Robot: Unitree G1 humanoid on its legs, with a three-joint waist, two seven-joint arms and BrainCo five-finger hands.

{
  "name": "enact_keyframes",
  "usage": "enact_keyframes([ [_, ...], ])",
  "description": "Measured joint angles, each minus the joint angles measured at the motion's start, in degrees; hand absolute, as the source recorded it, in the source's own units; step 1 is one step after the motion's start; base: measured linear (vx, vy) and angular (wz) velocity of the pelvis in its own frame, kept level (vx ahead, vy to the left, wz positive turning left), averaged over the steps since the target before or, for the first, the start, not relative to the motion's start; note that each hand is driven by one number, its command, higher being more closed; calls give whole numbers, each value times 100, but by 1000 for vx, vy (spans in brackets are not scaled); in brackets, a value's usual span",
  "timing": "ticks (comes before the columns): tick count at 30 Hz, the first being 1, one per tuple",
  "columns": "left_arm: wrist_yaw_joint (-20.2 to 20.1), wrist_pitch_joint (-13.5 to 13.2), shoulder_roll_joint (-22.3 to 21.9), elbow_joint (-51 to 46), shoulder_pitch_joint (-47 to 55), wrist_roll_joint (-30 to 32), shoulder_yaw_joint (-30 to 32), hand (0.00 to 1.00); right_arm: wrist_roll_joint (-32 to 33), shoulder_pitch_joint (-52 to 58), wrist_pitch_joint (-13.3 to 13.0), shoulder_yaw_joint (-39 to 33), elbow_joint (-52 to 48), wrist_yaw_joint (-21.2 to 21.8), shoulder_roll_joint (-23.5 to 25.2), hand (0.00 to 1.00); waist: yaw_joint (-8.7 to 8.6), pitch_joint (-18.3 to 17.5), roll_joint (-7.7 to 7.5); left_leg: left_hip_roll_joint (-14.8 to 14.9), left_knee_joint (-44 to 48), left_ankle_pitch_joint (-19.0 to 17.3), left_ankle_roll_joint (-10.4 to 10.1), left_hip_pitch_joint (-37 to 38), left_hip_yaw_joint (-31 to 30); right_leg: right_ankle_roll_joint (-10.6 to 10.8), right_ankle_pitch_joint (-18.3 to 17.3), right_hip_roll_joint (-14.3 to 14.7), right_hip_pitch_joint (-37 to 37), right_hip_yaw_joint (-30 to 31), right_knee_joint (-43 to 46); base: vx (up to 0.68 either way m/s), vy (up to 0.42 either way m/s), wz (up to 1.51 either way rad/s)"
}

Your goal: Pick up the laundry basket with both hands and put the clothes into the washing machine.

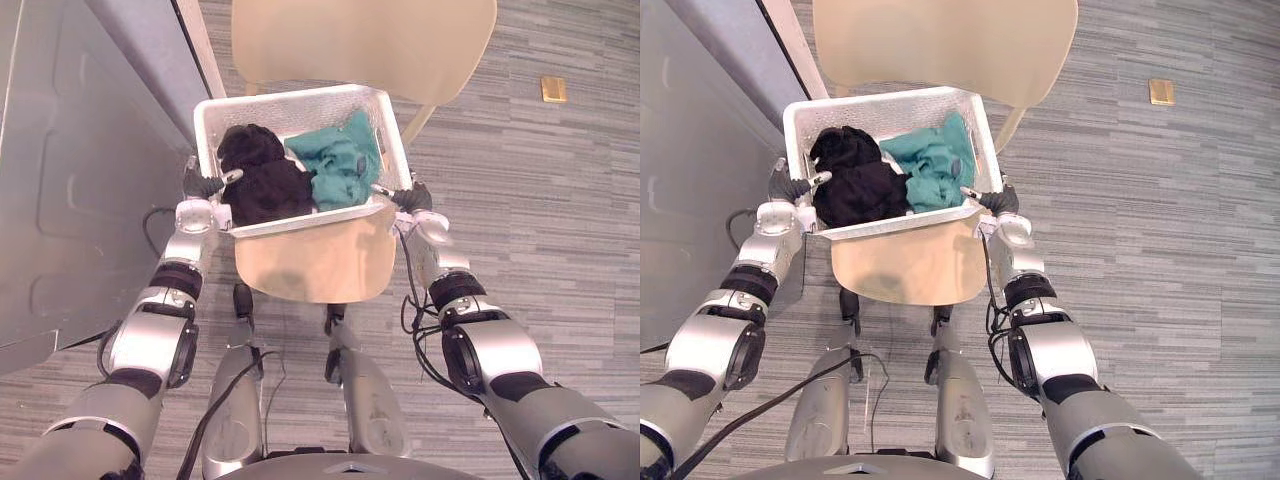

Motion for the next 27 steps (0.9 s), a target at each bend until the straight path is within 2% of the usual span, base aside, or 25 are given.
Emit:
enact_keyframes([
  [9,157,43,237,4,-539,-114,94,0,-87,-273,58,169,-160,-2,-125,0,23,2,2,110,290,-74,-37,-387,145,-93,66,60,-361,109,26,-57,-24,-10],
  [12,141,42,330,4,-695,-107,98,0,-581,-329,124,337,-158,50,-291,0,29,2,3,152,407,-120,-45,-484,145,-104,61,91,-415,110,34,-47,-21,-5],
  [18,-244,42,646,50,-829,-73,122,0,-896,-514,119,464,46,421,-570,0,13,17,26,168,418,-82,-15,-579,145,-94,145,105,-512,99,34,-21,-11,-2],
  [21,-461,42,731,63,-827,186,123,0,-964,-495,116,435,70,555,-644,0,22,19,30,163,418,-85,-11,-582,140,-88,140,98,-511,94,40,0,0,0],
  [27,-608,42,812,66,-763,693,126,0,-969,-97,75,186,-45,714,-859,0,108,28,45,166,435,-148,-33,-559,135,-83,59,84,-497,78,121,-3,-1,1],
])
